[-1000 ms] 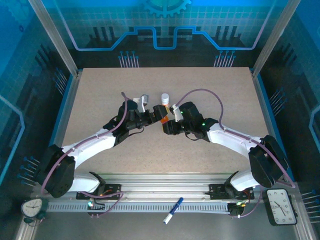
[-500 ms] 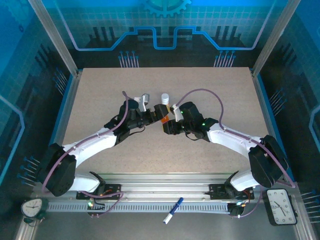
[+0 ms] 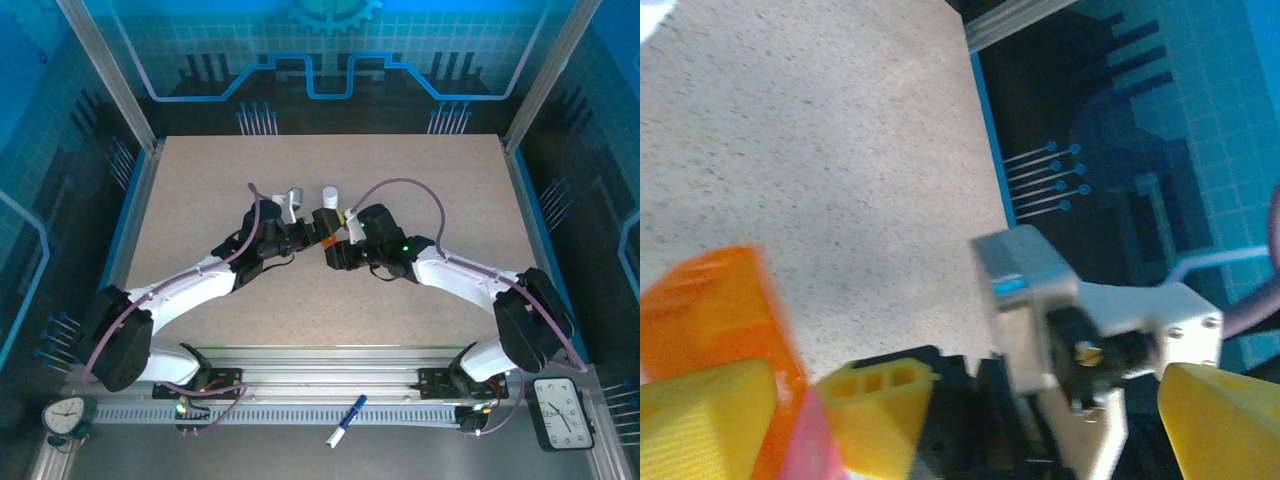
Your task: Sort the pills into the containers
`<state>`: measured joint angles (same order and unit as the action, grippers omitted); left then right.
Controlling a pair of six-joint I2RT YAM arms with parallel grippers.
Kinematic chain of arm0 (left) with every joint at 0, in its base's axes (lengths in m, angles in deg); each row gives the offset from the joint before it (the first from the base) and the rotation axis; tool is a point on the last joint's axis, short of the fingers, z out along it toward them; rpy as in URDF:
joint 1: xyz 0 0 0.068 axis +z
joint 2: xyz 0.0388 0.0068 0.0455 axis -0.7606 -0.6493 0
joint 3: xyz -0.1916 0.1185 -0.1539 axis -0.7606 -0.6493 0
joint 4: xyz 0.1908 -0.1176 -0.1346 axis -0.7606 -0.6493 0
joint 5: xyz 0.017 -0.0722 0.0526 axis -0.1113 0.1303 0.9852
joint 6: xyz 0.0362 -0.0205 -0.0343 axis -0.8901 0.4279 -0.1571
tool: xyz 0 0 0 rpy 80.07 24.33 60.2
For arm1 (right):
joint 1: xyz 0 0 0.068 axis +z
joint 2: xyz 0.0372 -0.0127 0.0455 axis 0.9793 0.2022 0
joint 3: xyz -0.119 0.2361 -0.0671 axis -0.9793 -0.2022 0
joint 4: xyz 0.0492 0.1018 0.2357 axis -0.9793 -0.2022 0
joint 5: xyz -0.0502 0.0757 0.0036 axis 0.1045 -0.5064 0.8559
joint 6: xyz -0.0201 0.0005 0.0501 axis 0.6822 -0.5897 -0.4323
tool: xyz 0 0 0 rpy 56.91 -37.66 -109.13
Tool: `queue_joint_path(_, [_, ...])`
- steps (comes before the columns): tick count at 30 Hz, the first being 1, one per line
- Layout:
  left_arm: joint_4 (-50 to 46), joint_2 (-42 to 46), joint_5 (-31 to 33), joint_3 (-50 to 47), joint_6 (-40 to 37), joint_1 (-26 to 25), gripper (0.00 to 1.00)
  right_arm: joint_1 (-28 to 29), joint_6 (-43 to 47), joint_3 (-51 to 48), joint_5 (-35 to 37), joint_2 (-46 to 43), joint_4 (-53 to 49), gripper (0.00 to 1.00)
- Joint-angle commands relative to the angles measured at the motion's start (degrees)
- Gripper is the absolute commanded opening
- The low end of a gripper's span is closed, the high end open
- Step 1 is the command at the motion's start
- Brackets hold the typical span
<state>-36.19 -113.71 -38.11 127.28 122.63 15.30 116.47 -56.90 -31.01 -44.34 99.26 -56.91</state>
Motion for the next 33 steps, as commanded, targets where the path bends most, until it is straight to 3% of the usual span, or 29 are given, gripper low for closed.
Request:
queue_joint_path(1, [4.09,0.01,-1.43,2.54,1.94,-1.64,0.99,-0.07,-0.14,-0.53,-1.15,1.20,1.43,0.25])
queue_joint_path(5, [3.93,1.22,0.13,2.58,2.17,-1.95,0.99,-0.16,-0.22,-0.57,-0.87,1.43,1.61,0.25])
queue_joint_path(13, [-6.53,8.74,10.77,1.12,-3.25,0.78,0.99,-0.95,1.11,-2.39,-0.13,1.58,0.76,0.27])
queue_joint_path(23, [-14.93,13.30,7.84,-3.94,-7.64,13.02,0.99,-0.12,8.80,3.23,0.94,9.64,-5.00,0.30])
queue_joint_path(33, [-19.68,13.79,5.16,-5.46,-12.65,17.34,0.99,4.13,16.14,9.96,5.88,18.64,-9.67,0.35])
